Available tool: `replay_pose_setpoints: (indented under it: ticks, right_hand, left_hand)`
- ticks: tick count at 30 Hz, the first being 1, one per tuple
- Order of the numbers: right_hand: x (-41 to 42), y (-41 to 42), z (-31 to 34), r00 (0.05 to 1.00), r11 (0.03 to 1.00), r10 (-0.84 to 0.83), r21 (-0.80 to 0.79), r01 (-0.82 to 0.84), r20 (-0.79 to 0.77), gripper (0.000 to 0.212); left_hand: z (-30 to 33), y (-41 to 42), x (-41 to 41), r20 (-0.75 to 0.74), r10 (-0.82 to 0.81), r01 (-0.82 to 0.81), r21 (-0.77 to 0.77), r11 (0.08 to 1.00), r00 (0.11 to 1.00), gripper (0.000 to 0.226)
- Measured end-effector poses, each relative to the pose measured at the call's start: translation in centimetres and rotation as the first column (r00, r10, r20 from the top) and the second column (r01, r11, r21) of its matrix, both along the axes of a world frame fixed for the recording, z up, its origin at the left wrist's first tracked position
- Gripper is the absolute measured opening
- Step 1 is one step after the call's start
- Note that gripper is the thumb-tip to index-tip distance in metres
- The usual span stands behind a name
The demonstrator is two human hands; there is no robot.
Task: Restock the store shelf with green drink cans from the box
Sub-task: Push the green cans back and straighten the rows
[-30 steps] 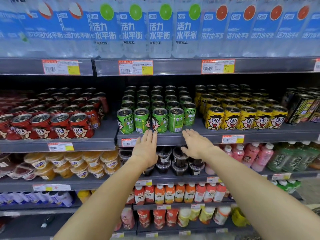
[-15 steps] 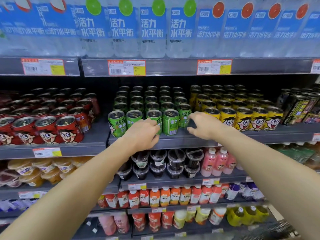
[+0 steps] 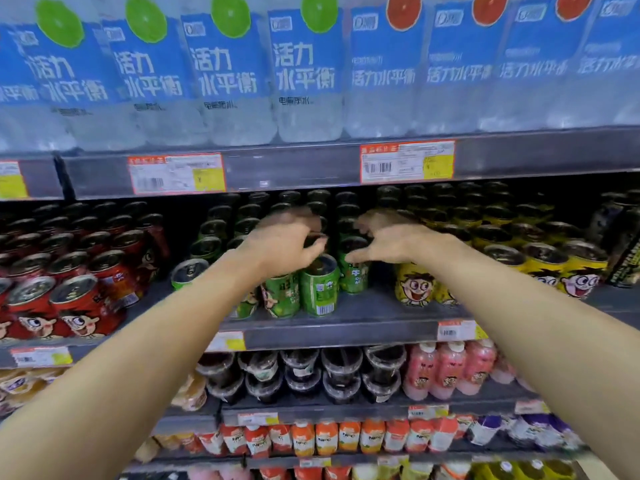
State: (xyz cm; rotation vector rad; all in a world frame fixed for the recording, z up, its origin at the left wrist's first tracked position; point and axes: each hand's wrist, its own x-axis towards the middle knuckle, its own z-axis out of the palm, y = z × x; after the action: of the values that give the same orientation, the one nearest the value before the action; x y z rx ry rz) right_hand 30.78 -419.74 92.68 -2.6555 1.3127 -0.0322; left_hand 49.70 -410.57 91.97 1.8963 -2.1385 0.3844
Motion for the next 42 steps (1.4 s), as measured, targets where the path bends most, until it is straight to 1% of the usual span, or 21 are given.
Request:
replay_pose_setpoints:
  ticks: [2,4,5,7,10,12,15,16,17,19,22,24,27,31,34,38,42]
  right_hand:
    - [0.4,-0.8,-0.1,1.0,0.996,0.011,0.086,-0.012,0.014,0.082]
    - [0.7,-1.4,-0.5,0.999,0.998,0.037,0.054,-0.037,0.013,0.079]
    - [0.9,-1.6,-0.7,0.999,0.998,0.053,0.012,-0.054,0.011,0.075]
    - [1.2,-2.0,-1.1,0.997,0.997,0.073,-0.024,-0.072,0.014,0.066]
    - [1.5,-2.7,-1.8,0.996,0.997,0.079,-0.002,-0.079,0.051,0.056]
    - [1.5,-2.9,-1.9,0.994,0.998,0.063,0.01,-0.064,0.084,0.052]
    - [1.6,-2.9,-2.0,0.994,0.999,0.008,0.037,-0.012,0.108,0.044]
    - [1.7,-2.8,-2.0,0.994,0.999,-0.003,0.047,-0.002,0.113,0.044]
    - [1.6,-2.6,-1.9,0.993,0.998,-0.013,0.061,0.006,0.115,0.046]
    - [1.4,-2.0,-1.5,0.994,0.997,-0.027,0.077,0.019,0.101,0.058]
    - [1.1,-1.5,-1.7,0.997,0.997,-0.031,0.07,0.026,0.068,0.069]
    - [0.9,-1.2,-2.0,0.998,0.996,-0.043,0.078,0.038,0.055,0.075]
    - [0.6,-0.5,-1.9,0.997,0.996,-0.05,0.075,0.046,0.061,0.073]
    - [-0.1,0.8,-1.9,0.994,0.995,-0.055,0.083,0.047,0.096,0.068]
    - [-0.6,1.3,-2.4,0.989,0.995,-0.061,0.09,0.05,0.133,0.07]
    - [-0.6,1.9,-2.2,0.993,0.996,-0.056,0.071,0.049,0.104,0.075]
    - [-0.7,2.1,-2.0,0.992,0.997,-0.045,0.067,0.038,0.116,0.073]
  left_hand:
    - [-0.1,-1.6,0.3,-0.024,0.043,-0.042,0.057,0.998,0.999,0.04]
    - [-0.2,-2.9,0.5,-0.049,0.116,-0.109,0.129,0.986,0.992,0.043]
    - [-0.3,-3.3,0.5,-0.067,0.14,-0.127,0.164,0.978,0.988,0.044]
    - [-0.5,-4.0,0.4,-0.099,0.181,-0.153,0.237,0.959,0.979,0.045]
    - [-0.9,-4.4,0.3,-0.144,0.22,-0.163,0.328,0.931,0.965,0.049]
    - [-1.1,-4.7,0.6,-0.212,0.232,-0.156,0.323,0.933,0.949,0.052]
    - [-1.2,-4.9,0.6,-0.296,0.269,-0.175,0.309,0.935,0.917,0.063]
    - [-1.2,-5.0,0.5,-0.311,0.282,-0.184,0.309,0.933,0.908,0.067]
    - [-1.2,-5.0,0.5,-0.319,0.289,-0.187,0.313,0.931,0.903,0.068]
    - [-1.0,-5.1,0.3,-0.326,0.292,-0.182,0.328,0.927,0.899,0.065]
    - [-1.0,-5.3,0.5,-0.337,0.281,-0.167,0.33,0.929,0.898,0.062]
    - [-1.2,-5.3,0.8,-0.367,0.276,-0.161,0.314,0.936,0.889,0.066]
    - [-1.7,-5.2,1.2,-0.425,0.264,-0.148,0.288,0.946,0.866,0.078]
    - [-2.4,-5.3,1.7,-0.503,0.25,-0.128,0.264,0.956,0.827,0.078]
    - [-2.7,-5.3,1.7,-0.515,0.239,-0.122,0.251,0.96,0.823,0.077]
    - [-2.8,-5.3,1.7,-0.514,0.231,-0.122,0.237,0.964,0.826,0.077]
    - [-3.1,-5.4,1.8,-0.525,0.237,-0.13,0.234,0.964,0.818,0.075]
